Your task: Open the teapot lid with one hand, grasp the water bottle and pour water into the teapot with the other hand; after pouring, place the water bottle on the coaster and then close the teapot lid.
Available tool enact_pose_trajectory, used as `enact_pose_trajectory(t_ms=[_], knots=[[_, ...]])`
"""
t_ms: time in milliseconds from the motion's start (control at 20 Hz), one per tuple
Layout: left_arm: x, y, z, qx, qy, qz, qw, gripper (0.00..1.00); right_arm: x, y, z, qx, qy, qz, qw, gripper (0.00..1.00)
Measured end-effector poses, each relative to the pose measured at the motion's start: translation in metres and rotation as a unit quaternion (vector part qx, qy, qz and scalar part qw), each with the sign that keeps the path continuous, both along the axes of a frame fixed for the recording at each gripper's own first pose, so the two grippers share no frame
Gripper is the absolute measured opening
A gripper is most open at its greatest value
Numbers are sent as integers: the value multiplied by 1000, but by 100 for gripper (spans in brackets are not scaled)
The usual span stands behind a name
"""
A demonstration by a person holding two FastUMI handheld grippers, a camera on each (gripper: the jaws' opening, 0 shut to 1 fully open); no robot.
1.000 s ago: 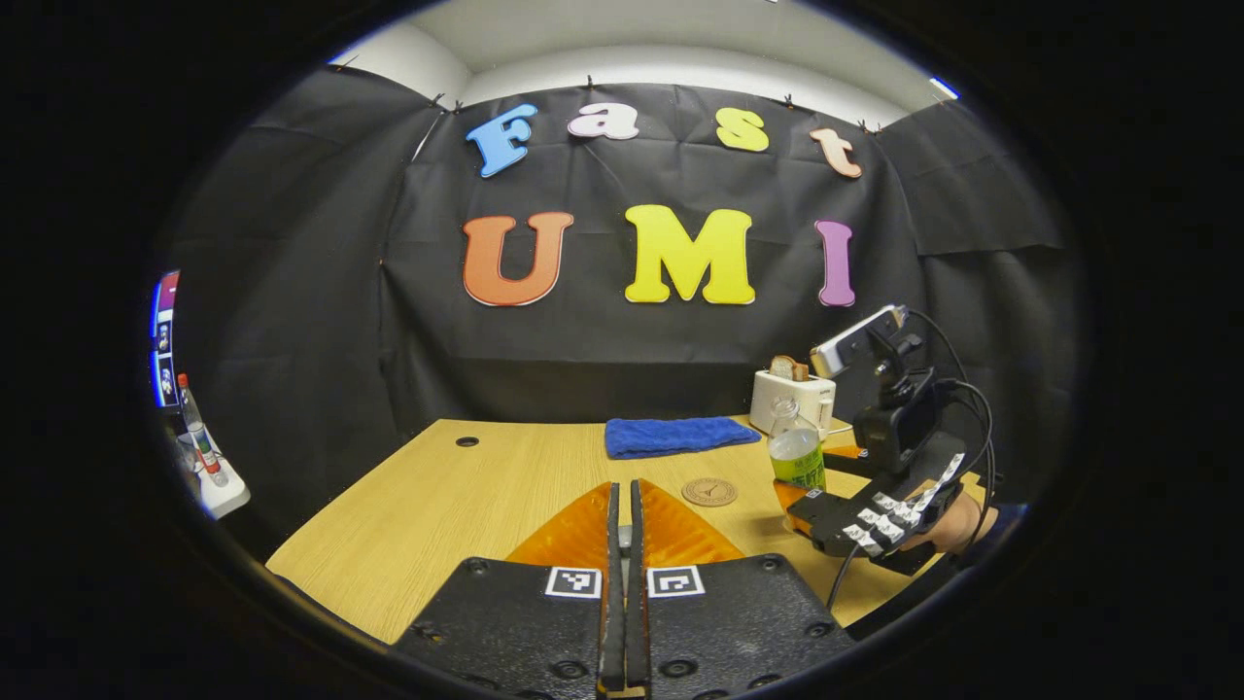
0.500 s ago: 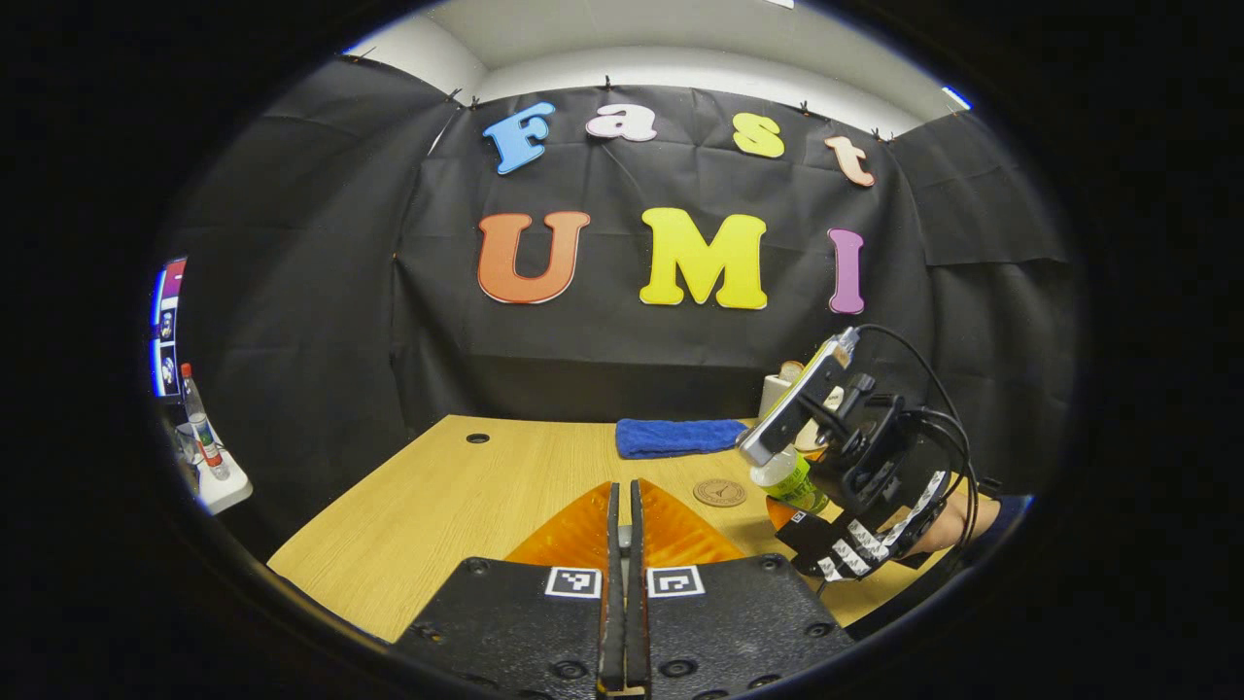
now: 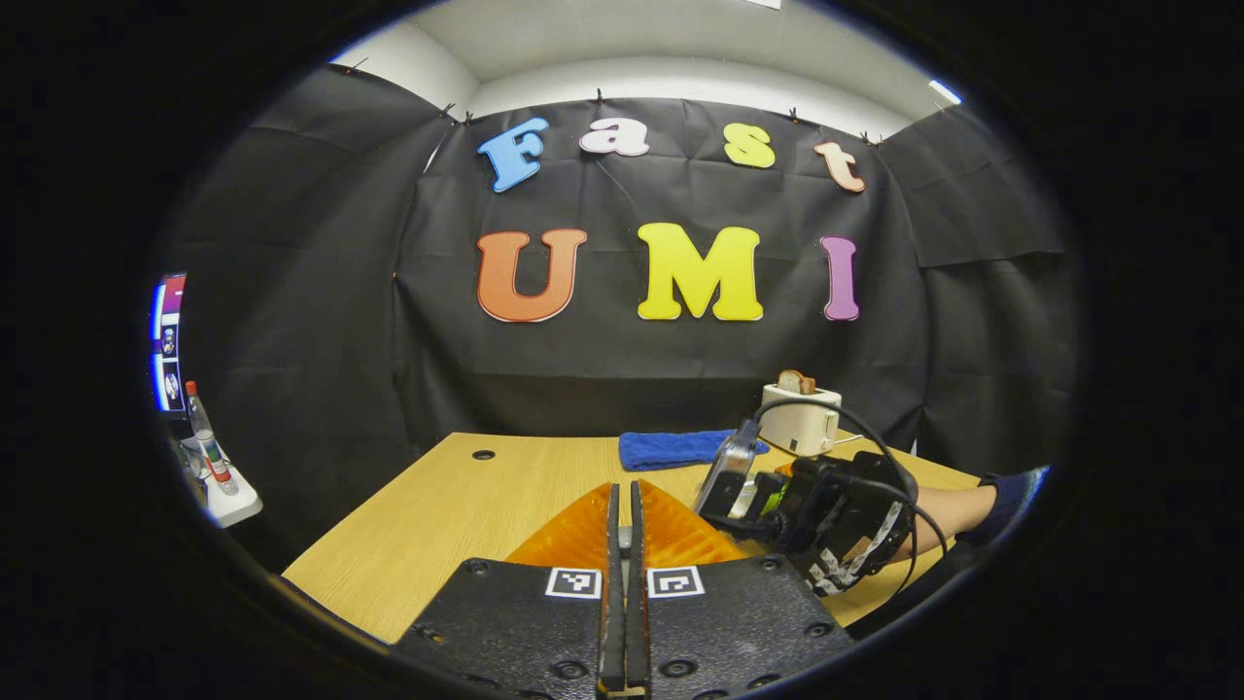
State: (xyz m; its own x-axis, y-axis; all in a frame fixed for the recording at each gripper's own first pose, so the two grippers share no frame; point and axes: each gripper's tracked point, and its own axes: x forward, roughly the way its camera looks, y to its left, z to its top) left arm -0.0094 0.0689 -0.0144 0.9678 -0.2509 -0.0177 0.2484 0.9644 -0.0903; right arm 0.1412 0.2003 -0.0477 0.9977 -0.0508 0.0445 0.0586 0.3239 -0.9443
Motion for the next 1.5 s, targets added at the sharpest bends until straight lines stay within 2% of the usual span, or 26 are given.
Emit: enact_pose_trajectory(t_ms=[300,500,900,1100,1300,1500], knots=[[-3,9,1,-14,1,3,1000,3,-3,18,11,-124,-47,14,991,75],[-4,15,4,-15,-3,6,1000,3,-4,21,14,-166,-62,10,984,75],[-7,14,7,-21,-5,0,1000,3,-5,26,36,-271,-122,3,955,75],[-5,15,4,-22,-2,-1,1000,3,-6,27,40,-298,-137,0,945,73],[-3,16,4,-23,1,0,1000,3,-10,26,49,-332,-170,-5,928,74],[-4,15,4,-23,0,-2,1000,3,-9,32,58,-347,-191,0,918,75]])
